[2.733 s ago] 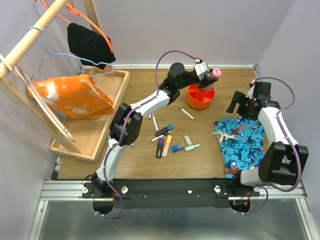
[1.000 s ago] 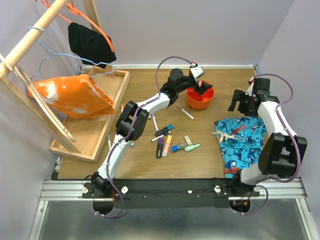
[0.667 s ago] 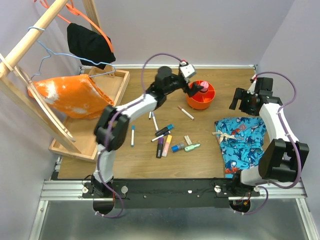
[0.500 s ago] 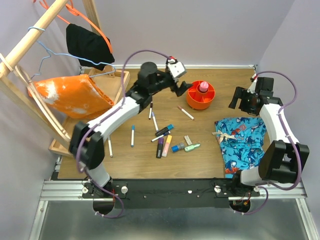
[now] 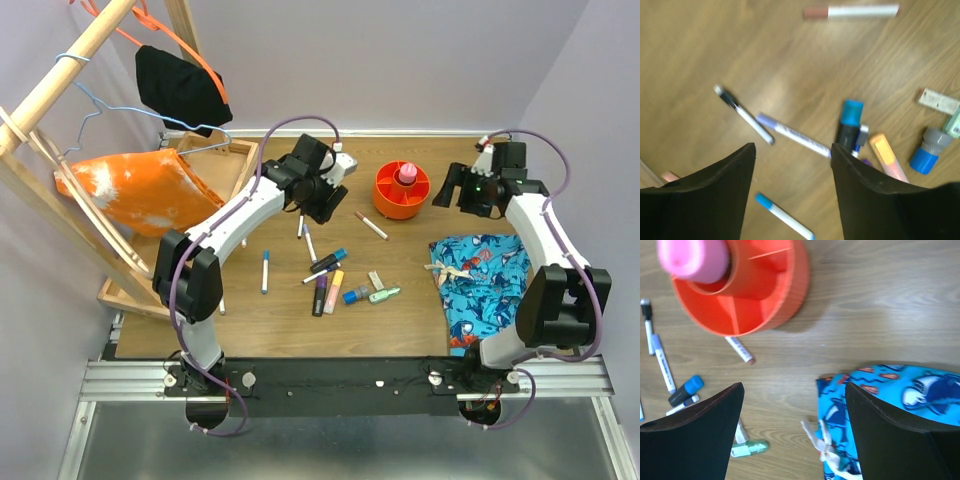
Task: Sort the stationery into containers
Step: Pick up the pen from the center of the board.
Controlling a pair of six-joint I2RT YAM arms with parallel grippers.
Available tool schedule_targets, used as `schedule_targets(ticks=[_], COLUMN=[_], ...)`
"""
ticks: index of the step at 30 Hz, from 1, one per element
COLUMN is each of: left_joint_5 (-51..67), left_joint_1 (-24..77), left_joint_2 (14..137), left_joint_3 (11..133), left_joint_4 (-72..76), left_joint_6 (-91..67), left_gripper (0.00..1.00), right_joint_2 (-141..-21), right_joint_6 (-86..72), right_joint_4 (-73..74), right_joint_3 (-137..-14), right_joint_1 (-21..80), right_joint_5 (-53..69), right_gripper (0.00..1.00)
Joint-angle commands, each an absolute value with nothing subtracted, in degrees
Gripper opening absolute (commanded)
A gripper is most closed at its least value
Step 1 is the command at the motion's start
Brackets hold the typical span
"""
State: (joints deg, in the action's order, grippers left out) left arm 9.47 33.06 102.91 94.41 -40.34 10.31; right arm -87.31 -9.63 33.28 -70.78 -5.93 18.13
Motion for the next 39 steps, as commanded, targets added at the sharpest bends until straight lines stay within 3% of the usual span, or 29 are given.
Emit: schedule_targets(ticks=[1, 7, 19, 28, 39], left_joint_5=[5.62, 9.67, 7.3, 7.9, 7.21], left_joint_1=[33.05, 32.17, 31.64, 31.29, 30.41], left_joint_2=[103.27, 108.45, 113.46, 121.46, 120.68], left_joint_3=[92.37, 93.69, 92.11, 100.02, 102.21], left_joint_4=[-48.6, -48.16, -46.86, -47.46, -47.64], left_joint_6=[0.45, -9.05, -9.49, -8.17, -6.42], left_gripper=[0.64, 0.58, 0.58, 0.51, 0.54], right_joint_2=[-85.52, -84.03, -82.0, -83.14, -84.37], right_joint_6=[-8.26, -7.21, -6.42, -7.29, -7.21], right_joint_4=[35.33, 34.38, 24.44, 25.58, 24.96], right_joint_3=[-71.9, -70.76, -66.88, -68.64, -68.99], right_joint_1=[-1.41, -1.41, -0.88, -0.88, -0.88], right_joint_5=[16.36, 17.74, 22.24, 22.15, 21.88], right_gripper=[0.89, 0.89, 0.88, 0.88, 0.88])
